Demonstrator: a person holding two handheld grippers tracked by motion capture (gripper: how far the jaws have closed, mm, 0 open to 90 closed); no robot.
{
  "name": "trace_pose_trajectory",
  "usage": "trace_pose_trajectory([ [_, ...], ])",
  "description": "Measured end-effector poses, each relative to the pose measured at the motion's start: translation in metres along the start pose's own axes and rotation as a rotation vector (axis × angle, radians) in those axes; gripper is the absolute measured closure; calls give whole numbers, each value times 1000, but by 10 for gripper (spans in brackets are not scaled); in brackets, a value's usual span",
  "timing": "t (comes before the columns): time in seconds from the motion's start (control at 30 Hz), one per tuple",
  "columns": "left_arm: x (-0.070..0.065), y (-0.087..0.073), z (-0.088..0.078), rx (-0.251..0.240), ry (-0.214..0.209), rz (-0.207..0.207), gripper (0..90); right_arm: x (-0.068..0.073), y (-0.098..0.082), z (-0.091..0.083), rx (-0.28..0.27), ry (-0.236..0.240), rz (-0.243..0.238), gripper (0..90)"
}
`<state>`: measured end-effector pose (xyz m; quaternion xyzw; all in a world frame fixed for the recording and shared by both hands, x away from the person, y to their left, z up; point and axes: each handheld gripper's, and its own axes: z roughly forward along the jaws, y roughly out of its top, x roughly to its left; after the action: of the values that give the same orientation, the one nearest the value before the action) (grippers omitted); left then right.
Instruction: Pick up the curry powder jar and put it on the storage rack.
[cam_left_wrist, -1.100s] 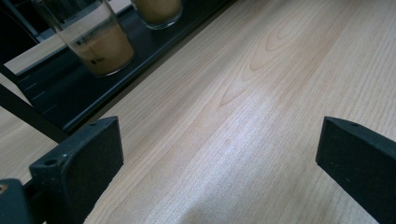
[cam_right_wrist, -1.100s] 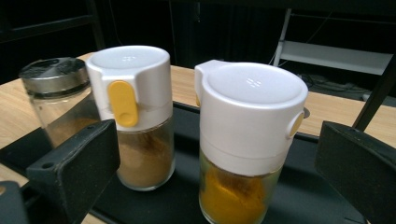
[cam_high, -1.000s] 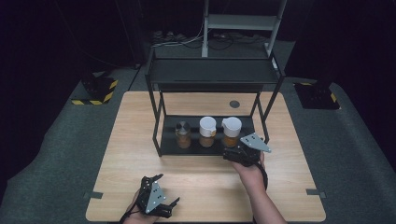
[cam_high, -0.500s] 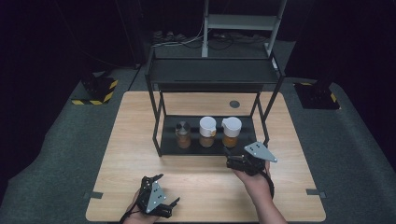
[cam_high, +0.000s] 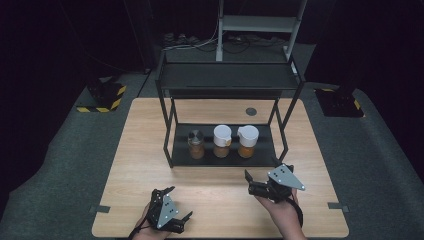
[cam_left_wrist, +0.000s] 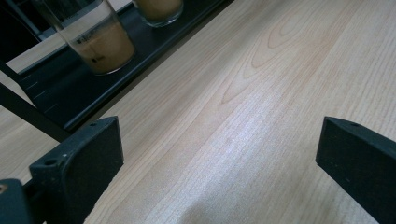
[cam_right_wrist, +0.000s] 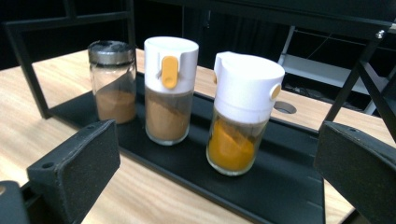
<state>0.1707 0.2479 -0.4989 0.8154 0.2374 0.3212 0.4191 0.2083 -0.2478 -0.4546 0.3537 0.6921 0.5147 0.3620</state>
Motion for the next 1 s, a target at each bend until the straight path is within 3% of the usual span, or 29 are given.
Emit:
trace_pose_trajectory([
  [0.4,-2,1,0,4,6,9,11,9,-23,-25,27,-20,-52,0],
  [0.73,-3,1,1,6,7,16,11,11,-52,-31,104,-41,-92,0],
  [0.93,-2,2,1,9,6,14,11,11,-58,-29,178,-48,-124,0],
  [1.0,-3,2,1,9,6,15,11,11,-58,-30,176,-48,-130,0],
])
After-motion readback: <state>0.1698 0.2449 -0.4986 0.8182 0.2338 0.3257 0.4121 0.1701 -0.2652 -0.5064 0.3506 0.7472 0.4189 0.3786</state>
